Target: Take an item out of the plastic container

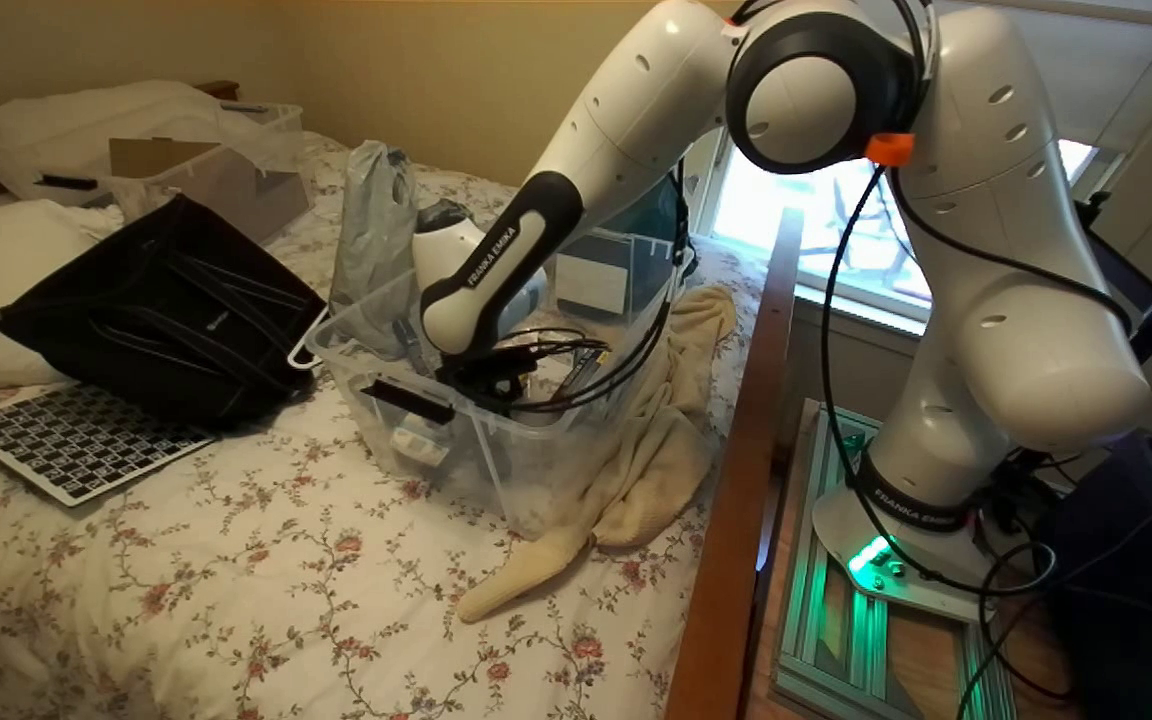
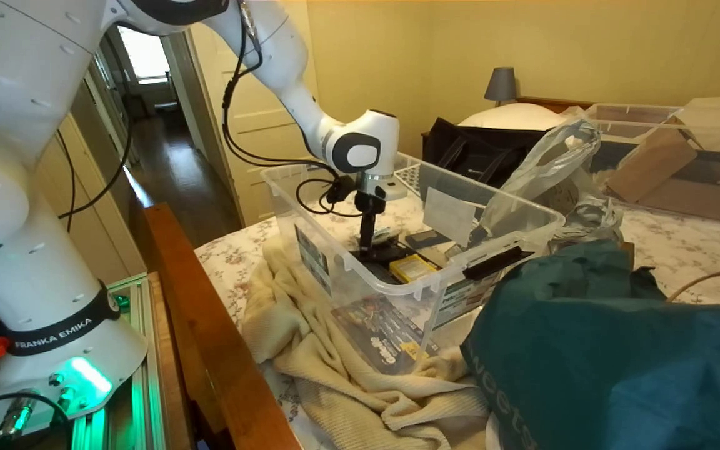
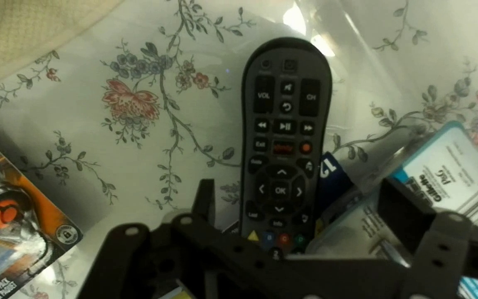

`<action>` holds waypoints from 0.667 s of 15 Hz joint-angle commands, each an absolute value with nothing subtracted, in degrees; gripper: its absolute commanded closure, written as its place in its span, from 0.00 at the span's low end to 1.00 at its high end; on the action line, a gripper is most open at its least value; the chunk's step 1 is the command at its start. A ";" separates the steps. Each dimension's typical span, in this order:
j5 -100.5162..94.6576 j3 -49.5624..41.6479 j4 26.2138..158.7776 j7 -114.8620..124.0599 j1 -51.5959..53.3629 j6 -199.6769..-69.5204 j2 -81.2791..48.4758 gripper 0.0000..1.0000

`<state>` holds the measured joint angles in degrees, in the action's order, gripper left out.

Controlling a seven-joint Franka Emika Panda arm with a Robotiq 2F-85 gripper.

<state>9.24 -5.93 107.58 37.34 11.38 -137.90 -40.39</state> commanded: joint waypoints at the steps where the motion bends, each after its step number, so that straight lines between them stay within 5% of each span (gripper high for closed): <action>1: 8.47 -6.72 110.88 40.26 11.29 -138.56 -38.22 0.00; 10: 9.24 -6.91 114.42 42.75 10.08 -139.93 -36.08 0.00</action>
<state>9.25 -6.93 111.00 40.77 10.64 -137.99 -38.29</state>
